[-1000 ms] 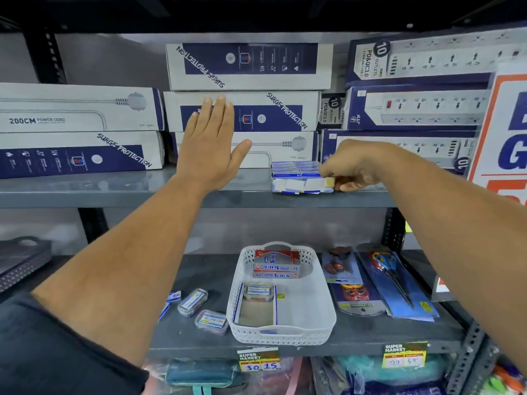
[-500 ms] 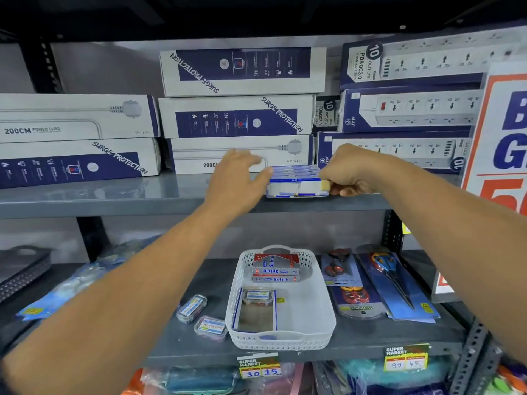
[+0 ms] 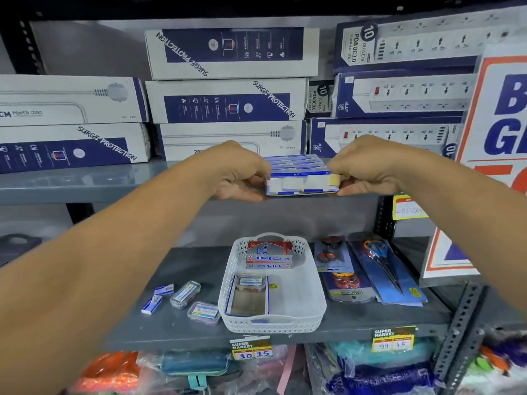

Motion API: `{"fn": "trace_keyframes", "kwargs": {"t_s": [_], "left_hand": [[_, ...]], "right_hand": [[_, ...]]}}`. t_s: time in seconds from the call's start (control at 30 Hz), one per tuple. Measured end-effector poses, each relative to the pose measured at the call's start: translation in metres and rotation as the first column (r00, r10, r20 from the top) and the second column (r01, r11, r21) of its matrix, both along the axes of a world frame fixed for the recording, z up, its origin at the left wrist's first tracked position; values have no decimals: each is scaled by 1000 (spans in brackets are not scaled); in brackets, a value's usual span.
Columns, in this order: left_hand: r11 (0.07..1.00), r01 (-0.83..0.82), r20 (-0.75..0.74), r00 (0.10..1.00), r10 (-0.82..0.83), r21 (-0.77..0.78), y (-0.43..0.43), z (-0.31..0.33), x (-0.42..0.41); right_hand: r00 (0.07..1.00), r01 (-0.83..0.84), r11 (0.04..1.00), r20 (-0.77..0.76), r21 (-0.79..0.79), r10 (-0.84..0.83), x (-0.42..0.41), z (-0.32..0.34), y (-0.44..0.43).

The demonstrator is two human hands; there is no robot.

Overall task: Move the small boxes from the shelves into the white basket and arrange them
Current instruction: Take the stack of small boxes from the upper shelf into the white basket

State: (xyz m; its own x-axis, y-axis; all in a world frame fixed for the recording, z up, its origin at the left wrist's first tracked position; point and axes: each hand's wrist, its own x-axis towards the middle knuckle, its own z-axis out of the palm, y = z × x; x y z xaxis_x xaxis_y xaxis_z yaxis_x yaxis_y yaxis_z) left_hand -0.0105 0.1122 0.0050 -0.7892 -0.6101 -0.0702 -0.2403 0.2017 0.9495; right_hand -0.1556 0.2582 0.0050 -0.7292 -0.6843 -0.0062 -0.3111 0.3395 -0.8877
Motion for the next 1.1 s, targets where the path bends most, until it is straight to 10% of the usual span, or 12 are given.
{"fn": "trace_keyframes", "kwargs": {"t_s": [0.57,1.1], "left_hand": [[978,-66,-215,970,109,196,87,-56,56],[967,-160,-19,986,167,196,57,-165,24]], "right_hand": [[988,-154,987,-22,-34,153,35,-37,91],[979,-193,970,-35,149,200,-4,-166,37]]}}
